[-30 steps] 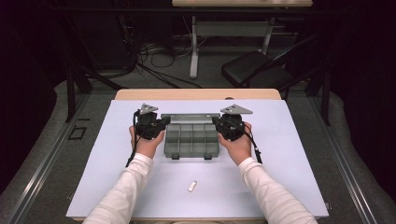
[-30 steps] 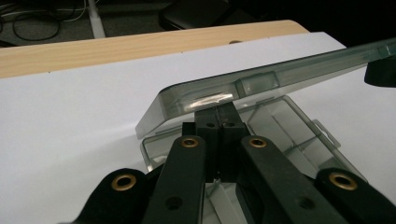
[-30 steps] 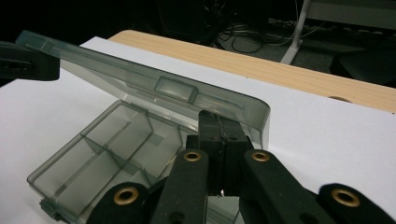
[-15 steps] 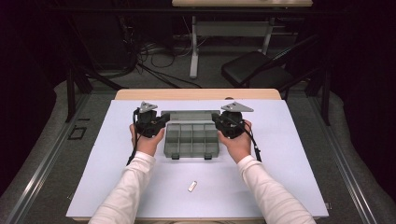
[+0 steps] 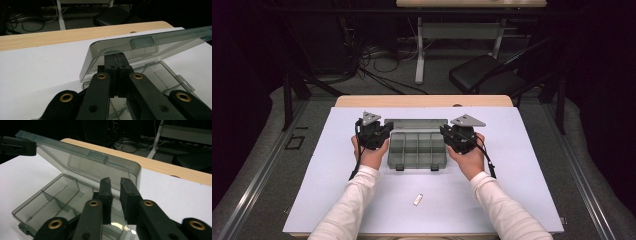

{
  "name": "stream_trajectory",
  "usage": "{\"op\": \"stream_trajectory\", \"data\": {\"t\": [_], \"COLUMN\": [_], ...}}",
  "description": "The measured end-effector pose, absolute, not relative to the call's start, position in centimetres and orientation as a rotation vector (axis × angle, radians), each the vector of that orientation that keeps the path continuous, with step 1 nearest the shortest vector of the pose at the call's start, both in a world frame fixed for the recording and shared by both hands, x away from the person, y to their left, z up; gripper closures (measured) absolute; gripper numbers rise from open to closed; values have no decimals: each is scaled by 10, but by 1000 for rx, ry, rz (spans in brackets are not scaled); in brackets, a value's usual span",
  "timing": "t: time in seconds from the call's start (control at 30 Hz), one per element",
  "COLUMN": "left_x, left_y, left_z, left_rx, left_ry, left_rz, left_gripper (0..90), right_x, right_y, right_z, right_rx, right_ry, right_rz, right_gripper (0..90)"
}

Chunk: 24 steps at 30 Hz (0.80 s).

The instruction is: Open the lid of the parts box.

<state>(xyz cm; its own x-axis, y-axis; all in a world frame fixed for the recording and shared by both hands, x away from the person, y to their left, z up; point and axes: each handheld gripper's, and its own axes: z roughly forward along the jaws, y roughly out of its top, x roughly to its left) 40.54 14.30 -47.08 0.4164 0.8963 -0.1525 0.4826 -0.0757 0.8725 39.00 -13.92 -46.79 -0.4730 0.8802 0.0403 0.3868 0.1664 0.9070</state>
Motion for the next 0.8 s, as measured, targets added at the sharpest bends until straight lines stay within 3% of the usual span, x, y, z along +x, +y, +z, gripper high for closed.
{"op": "stream_trajectory", "data": {"t": [0.27,0.43,0.8], "left_x": [404,404,404], "left_y": [142,144,145], "left_z": [-471,-470,-469], "left_rx": [1706,1708,1706], "left_ry": [1211,1212,1210], "left_rz": [559,543,530], "left_gripper": [900,900,900], "right_x": [394,396,409], "right_y": [-152,-151,-149], "right_z": [-473,-478,-491], "right_rx": [1264,1276,1253], "right_ry": [1984,1964,1950], "right_rz": [1298,1295,1348], "right_gripper": [526,423,380]}}
